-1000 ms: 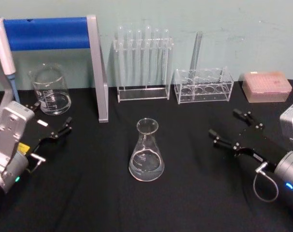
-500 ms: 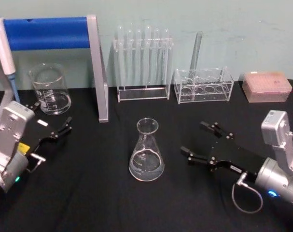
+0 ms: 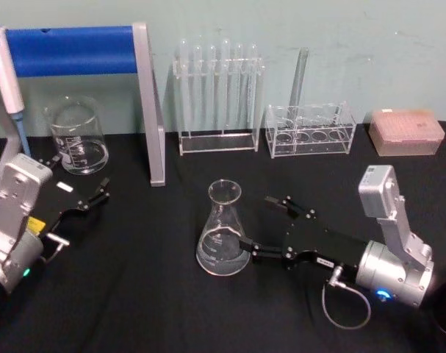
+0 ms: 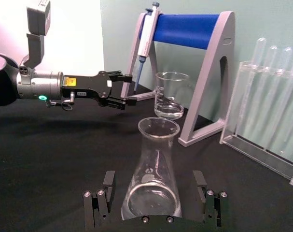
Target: Grasp the erlenmeyer flask with one hand, shake it three times, then place it back.
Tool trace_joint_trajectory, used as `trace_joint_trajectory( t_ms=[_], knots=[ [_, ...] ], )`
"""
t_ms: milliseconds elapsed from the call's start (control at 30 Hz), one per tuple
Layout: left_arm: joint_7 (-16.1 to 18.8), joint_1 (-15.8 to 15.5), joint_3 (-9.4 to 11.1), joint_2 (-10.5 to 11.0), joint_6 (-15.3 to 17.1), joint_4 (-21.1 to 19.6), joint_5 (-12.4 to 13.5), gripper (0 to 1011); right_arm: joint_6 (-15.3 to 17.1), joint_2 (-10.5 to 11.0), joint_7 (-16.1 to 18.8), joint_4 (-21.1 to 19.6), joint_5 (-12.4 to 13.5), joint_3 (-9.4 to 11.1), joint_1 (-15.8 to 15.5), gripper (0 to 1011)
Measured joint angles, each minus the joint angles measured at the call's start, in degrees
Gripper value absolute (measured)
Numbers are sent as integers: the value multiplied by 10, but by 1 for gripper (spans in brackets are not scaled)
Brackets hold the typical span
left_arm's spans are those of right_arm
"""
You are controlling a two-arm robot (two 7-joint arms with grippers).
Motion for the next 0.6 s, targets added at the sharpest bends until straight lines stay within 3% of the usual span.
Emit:
trace_joint_trajectory(
  t_ms=[600],
  knots=[
    [0, 0, 0, 0, 0, 0, 0, 1001, 19, -48, 20, 60, 0, -19, 53, 1000]
  ],
)
